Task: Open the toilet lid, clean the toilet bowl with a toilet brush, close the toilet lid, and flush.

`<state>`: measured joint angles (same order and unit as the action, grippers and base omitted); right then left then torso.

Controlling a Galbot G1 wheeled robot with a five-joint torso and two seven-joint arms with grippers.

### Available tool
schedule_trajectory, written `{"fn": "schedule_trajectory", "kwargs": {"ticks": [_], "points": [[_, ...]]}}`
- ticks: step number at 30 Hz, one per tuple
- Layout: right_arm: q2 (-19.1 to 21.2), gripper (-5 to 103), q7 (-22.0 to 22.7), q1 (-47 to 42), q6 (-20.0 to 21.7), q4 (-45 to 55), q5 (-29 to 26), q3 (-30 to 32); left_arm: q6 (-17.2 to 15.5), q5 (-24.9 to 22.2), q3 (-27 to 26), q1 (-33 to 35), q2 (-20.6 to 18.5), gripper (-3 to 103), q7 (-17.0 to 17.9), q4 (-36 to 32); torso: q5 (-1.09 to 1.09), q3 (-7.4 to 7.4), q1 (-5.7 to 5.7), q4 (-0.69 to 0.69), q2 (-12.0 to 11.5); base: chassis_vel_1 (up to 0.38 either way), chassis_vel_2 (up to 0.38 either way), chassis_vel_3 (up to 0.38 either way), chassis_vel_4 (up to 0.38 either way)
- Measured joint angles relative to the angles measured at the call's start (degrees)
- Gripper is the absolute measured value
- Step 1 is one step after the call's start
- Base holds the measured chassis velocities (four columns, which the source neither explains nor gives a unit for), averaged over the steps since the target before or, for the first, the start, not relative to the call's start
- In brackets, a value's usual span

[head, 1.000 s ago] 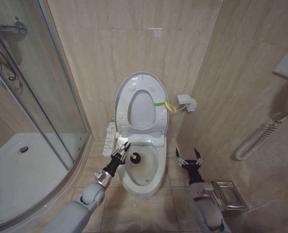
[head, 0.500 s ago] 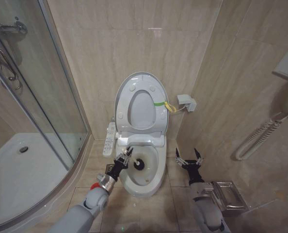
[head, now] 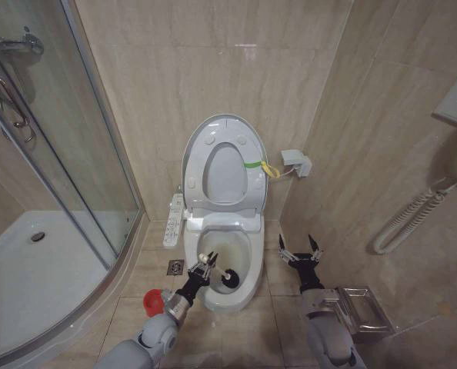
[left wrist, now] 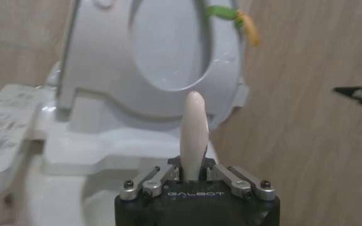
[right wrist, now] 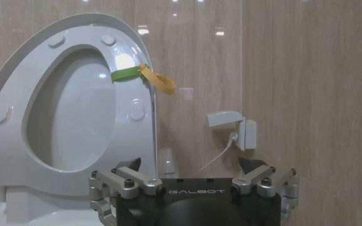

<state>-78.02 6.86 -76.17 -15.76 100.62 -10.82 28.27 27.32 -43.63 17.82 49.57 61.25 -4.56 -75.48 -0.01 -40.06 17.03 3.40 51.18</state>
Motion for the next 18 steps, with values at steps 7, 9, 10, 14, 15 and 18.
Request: {"fn": "schedule_trajectory", "kwargs": {"ticks": [7,9,10,14,15,18], "points": [[0.0,100,0.0,0.0,0.0,0.0,0.0,0.0,0.8,-0.7,-1.5,-2.1,0.0,18,-0.9,4.2,0.0,0.0,0.0,0.0,0.0,0.0,0.0,0.0,0.0],[0.0,100,0.0,0.0,0.0,0.0,0.0,0.0,0.9,-1.0,-2.3,-2.4,-0.4,18,-0.8,3.4,0.0,0.0,0.0,0.01,0.0,0.0,0.0,0.0,0.0],[0.0,100,0.0,0.0,0.0,0.0,0.0,0.0,0.9,-1.0,-2.3,-2.4,-0.4,18,-0.8,3.4,0.0,0.0,0.0,0.01,0.0,0.0,0.0,0.0,0.0],[0.0,100,0.0,0.0,0.0,0.0,0.0,0.0,0.3,-1.1,-2.5,-1.8,-1.9,18,-0.2,-0.9,0.0,0.0,0.0,0.01,0.0,0.0,0.0,0.0,0.0],[0.0,100,0.0,0.0,0.0,0.0,0.0,0.0,-0.1,-1.0,-2.3,-1.0,-2.8,18,0.4,-3.9,0.01,0.0,0.0,0.01,0.0,0.0,0.0,0.0,0.0],[0.0,100,0.0,0.0,0.0,0.0,0.0,0.0,-0.7,0.0,-1.5,1.2,-4.2,18,1.4,-8.6,0.01,0.0,0.0,0.01,0.0,0.0,0.0,0.0,0.0]]}}
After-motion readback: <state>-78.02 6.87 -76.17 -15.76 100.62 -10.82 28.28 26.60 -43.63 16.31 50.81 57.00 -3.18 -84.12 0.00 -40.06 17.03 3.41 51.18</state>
